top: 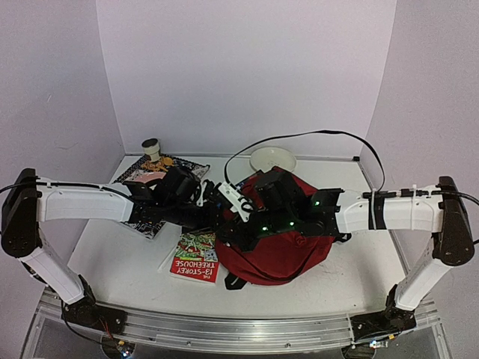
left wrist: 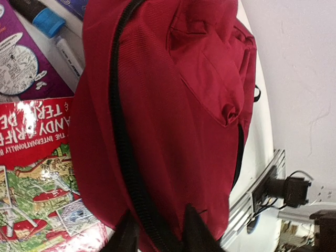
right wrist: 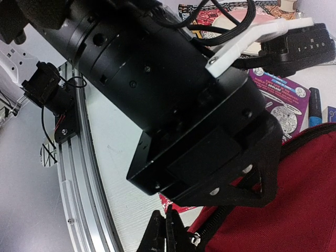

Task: Pack the student bag
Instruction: Hold the largest pocket of the student bag, then unzip the largest pocket of the student bag.

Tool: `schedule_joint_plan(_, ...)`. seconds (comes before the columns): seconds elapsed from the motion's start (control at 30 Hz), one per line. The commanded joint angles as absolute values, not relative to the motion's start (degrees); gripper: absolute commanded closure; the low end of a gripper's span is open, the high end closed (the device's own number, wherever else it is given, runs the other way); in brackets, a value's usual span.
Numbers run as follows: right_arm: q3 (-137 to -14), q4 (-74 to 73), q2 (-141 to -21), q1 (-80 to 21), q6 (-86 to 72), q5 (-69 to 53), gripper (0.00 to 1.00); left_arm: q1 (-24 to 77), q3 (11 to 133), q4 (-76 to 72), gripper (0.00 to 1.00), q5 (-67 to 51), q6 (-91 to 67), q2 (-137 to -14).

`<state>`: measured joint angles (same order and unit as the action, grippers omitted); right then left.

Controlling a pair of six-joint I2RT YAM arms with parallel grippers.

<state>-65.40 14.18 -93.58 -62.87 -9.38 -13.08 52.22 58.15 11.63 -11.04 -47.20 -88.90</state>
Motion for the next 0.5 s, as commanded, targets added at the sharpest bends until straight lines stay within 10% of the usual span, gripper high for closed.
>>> schedule_joint_plan(0.0, -64.23, 16.35, -90.78, -62.46, -8.56, -13.14, 1.00, 52.36, 60.20, 9.68, 0.90, -9.49, -44.91, -87.96)
schedule_joint_plan(0.47, -51.75, 13.97, -74.70, -62.55, -10.40, -15.82, 1.00, 43.18, 75.92, 16.27, 1.00, -8.02, -29.79, -96.58)
